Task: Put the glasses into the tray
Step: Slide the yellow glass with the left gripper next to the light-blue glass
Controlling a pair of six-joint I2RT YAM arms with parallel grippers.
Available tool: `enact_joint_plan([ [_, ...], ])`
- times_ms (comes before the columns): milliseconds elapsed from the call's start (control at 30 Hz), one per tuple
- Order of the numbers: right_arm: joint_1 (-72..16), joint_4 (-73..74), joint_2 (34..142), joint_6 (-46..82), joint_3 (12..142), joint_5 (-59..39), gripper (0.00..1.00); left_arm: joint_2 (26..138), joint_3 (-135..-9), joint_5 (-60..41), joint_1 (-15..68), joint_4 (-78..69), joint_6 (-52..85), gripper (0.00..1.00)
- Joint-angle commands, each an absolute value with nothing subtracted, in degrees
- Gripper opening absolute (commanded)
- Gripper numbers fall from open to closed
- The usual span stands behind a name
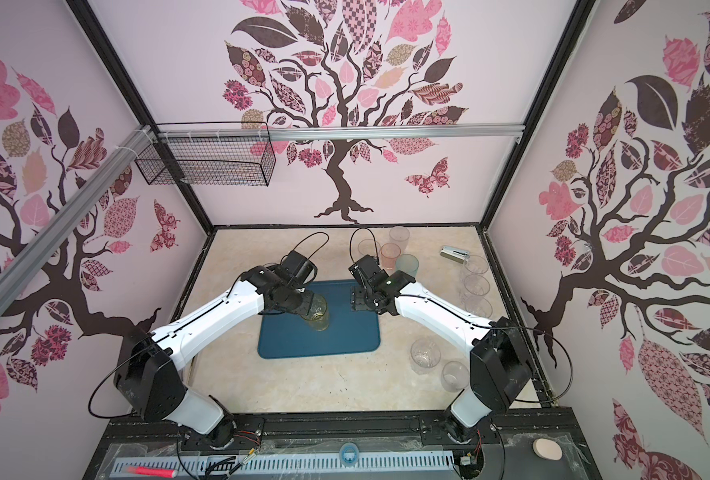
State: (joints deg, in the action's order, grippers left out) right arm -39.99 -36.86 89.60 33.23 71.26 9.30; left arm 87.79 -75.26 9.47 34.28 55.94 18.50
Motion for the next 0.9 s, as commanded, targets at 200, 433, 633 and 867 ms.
enact_joint_plan([
  [200, -39.75, -35.89, 87.46, 31.26, 71.22, 8.66, 0.78, 76.69, -71.49, 8.33, 15.74, 62.6, 15.48, 0.02],
  [433, -39.77, -34.33, 86.46, 30.54, 68.8, 4.47, 0.78, 80.52, -71.25, 4.57, 9.45, 61.27, 15.0, 0.01],
  [633, -39.76, -32.52, 84.07, 31.37, 64.89, 3.49, 0.78, 84.89, -73.24, 4.57, 9.0, 60.74, 13.73, 0.01],
  [867, -39.75, -31.68, 84.3, 31.77, 64.12, 3.15, 0.78, 88.37, -74.65, 2.95, 8.93, 59.76, 13.51, 0.01],
])
